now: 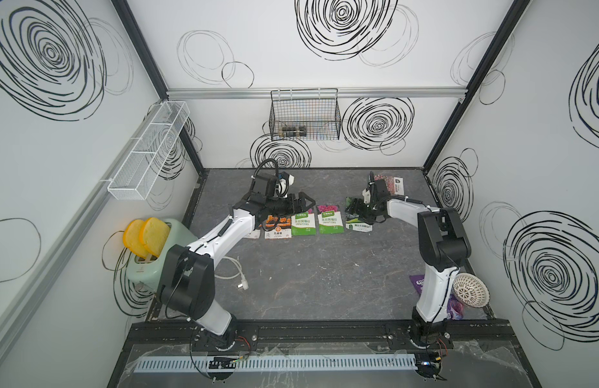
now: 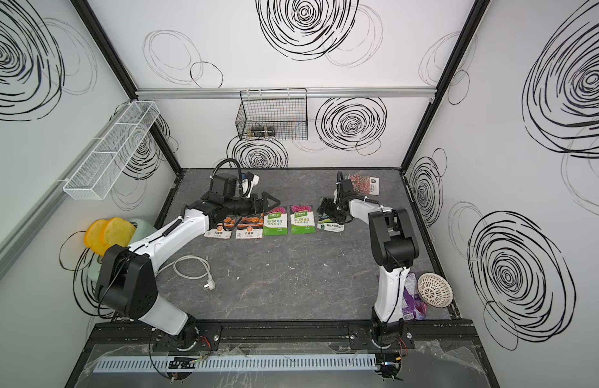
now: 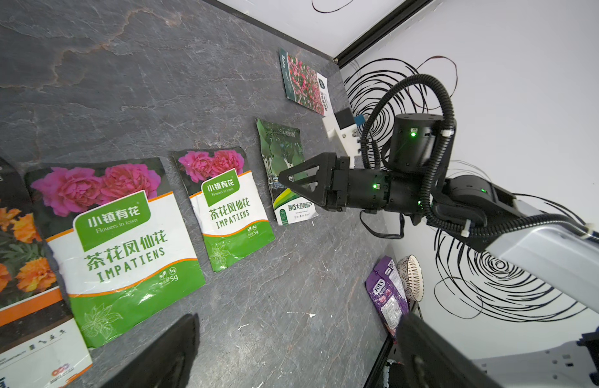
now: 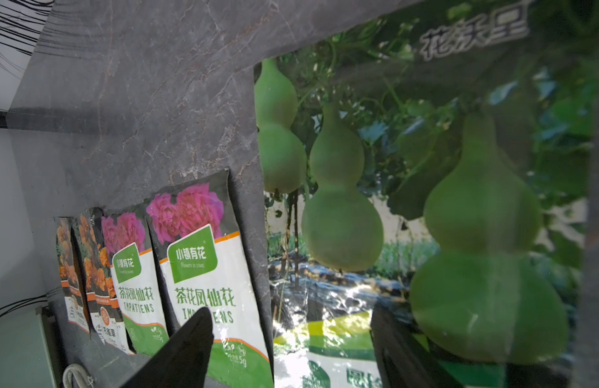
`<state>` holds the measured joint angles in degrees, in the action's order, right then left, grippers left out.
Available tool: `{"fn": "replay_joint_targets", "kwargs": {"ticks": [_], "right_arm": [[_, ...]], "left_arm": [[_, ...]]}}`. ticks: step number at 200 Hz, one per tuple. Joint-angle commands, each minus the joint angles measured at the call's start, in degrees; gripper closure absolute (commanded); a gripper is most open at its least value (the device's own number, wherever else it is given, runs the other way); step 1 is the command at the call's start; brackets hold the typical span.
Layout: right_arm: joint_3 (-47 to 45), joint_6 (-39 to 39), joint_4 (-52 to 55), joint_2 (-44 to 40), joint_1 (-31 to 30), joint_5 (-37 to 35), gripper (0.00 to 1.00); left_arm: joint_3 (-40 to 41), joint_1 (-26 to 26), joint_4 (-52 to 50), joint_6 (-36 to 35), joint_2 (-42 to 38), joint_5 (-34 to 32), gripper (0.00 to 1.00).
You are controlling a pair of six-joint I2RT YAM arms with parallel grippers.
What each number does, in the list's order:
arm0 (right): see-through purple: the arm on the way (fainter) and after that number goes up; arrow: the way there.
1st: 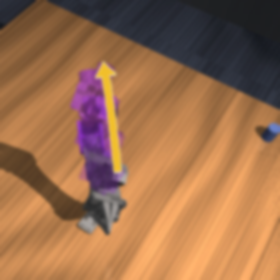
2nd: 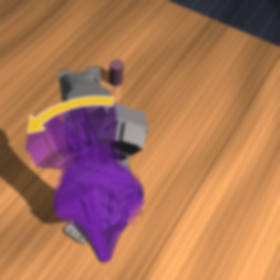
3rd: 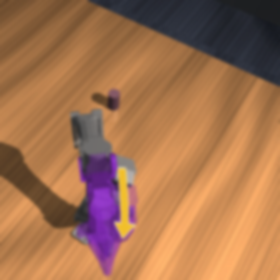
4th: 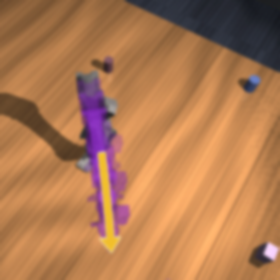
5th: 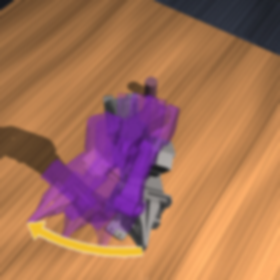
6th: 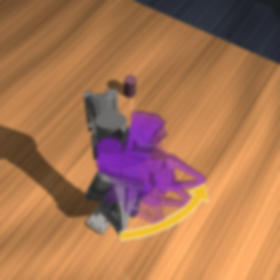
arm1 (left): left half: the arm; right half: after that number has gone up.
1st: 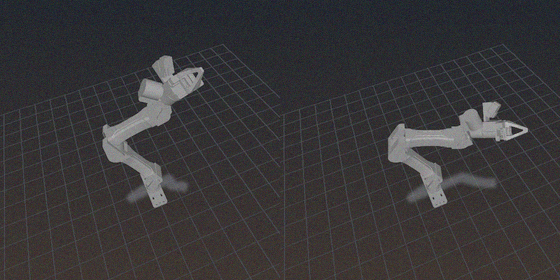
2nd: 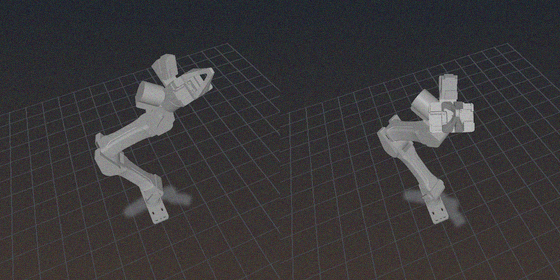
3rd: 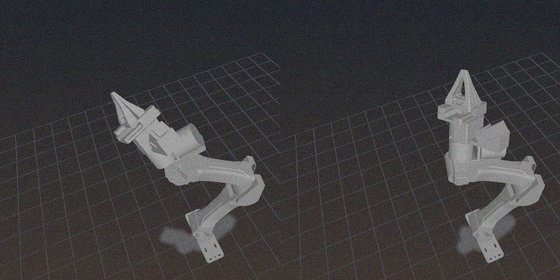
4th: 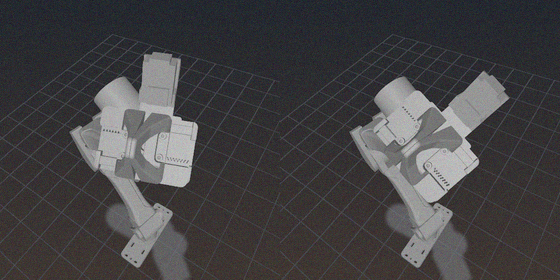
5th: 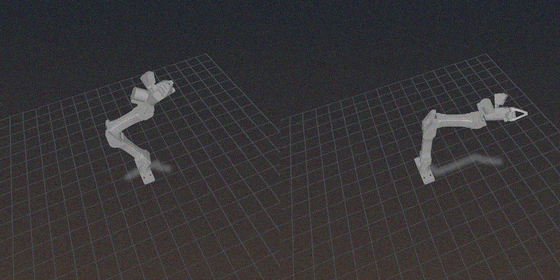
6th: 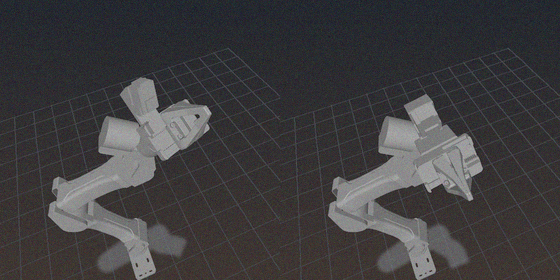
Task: Arrange the seed packets in a row
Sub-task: Place the seed packet at the center of the board, then move the seed packet to the center of the board.
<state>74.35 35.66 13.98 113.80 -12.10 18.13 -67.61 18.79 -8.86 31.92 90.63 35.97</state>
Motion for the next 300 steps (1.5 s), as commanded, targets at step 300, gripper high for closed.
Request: {"fn": "replay_joint_targets", "kwargs": {"ticks": [300], "right_arm": [[35.66,-10.39,14.44,23.75,18.57,-5.21,0.2]], "left_arm": [[-0.26,6.16,7.95,-1.71,5.07,0.87,0.04]]}}
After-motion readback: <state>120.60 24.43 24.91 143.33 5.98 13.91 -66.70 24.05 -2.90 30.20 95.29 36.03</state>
